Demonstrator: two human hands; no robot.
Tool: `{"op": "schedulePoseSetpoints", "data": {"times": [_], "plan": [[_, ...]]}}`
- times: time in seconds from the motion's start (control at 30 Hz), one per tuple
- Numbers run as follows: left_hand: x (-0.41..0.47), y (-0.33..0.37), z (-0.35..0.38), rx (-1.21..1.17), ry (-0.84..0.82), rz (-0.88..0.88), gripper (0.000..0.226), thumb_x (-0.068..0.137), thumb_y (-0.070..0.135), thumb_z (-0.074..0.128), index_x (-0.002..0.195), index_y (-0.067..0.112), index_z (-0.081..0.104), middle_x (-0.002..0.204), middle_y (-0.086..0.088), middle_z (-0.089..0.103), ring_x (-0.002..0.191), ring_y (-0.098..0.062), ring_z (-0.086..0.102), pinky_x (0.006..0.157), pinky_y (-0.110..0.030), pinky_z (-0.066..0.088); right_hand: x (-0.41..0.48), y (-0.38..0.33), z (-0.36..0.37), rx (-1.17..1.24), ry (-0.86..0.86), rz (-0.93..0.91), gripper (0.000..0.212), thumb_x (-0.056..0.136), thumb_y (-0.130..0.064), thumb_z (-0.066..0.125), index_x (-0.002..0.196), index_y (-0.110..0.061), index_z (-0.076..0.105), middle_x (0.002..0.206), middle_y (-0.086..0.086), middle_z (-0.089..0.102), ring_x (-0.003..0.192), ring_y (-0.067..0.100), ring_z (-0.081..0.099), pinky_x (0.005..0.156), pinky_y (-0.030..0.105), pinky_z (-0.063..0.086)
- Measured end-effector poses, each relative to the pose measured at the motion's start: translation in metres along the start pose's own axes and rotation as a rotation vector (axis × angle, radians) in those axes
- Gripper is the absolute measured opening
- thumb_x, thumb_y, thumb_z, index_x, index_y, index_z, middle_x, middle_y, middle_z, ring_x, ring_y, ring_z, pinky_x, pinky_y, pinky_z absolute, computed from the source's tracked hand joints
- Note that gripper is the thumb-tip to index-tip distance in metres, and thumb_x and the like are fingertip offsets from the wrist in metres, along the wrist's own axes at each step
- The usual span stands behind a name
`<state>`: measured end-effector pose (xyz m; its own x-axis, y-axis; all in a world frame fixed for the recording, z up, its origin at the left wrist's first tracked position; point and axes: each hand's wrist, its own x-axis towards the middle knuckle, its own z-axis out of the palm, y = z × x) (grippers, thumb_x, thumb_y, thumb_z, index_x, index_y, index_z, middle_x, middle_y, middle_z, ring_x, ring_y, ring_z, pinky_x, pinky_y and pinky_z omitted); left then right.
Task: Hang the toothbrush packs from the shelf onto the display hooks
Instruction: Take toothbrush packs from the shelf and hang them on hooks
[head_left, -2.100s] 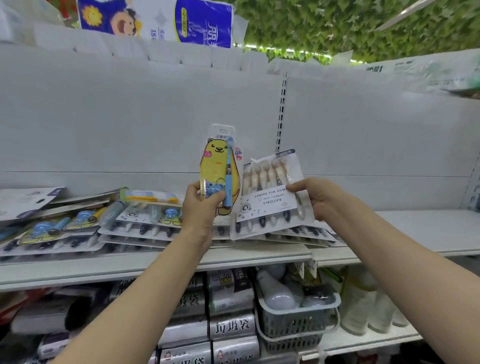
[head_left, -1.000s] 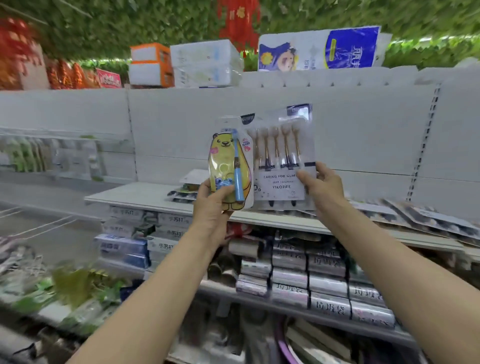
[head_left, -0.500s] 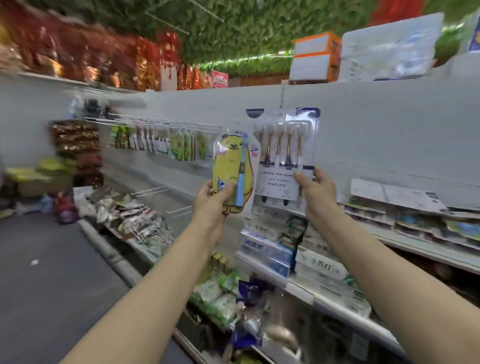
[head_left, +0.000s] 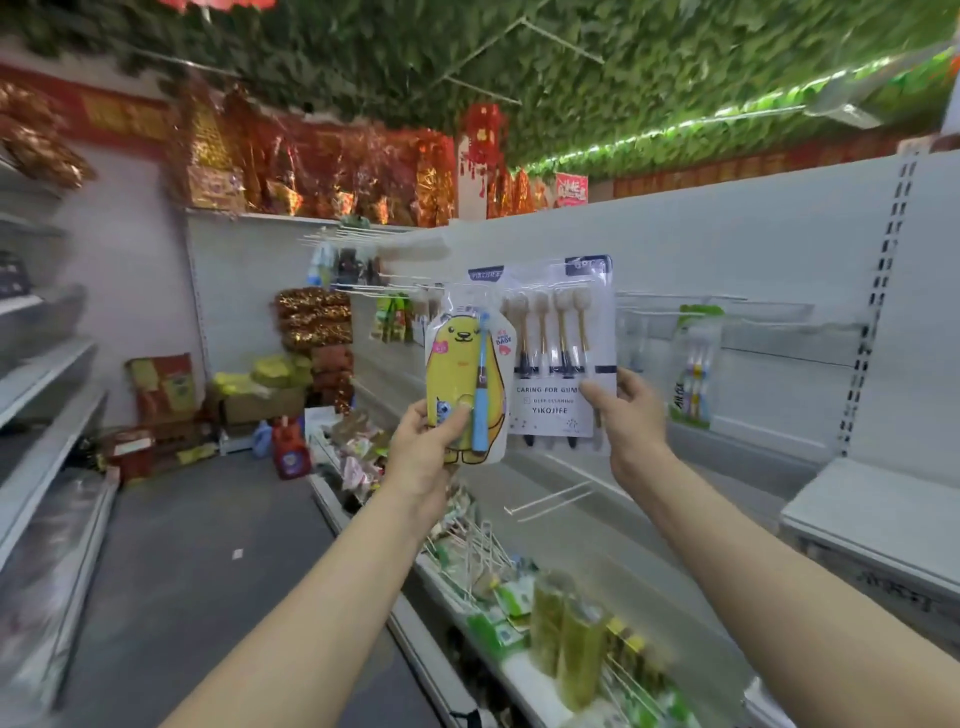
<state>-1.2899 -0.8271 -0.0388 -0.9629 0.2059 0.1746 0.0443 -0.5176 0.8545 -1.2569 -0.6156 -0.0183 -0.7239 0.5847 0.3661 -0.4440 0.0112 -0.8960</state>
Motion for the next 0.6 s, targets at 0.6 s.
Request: {"op": "schedulePoseSetpoints", "data": {"times": [0.6], "plan": [[0.356,0.004,-0.188,-0.111,-0.226,-0.212,0.026,0.089,0.003,0.067,0.111,0.013,0.057,0.103,-0.012,0.075,0.083,-0.025,0.073,0.078,-0.042,0.058,0.180,0.182,0.267,-0.076,0.236,0.047,0.029,0.088,-0.002,0.070,0.114,-0.010,0.061,0.106,0.006,0.071,0.088,0.016,0.069,0.074,0.030,0.055]]}}
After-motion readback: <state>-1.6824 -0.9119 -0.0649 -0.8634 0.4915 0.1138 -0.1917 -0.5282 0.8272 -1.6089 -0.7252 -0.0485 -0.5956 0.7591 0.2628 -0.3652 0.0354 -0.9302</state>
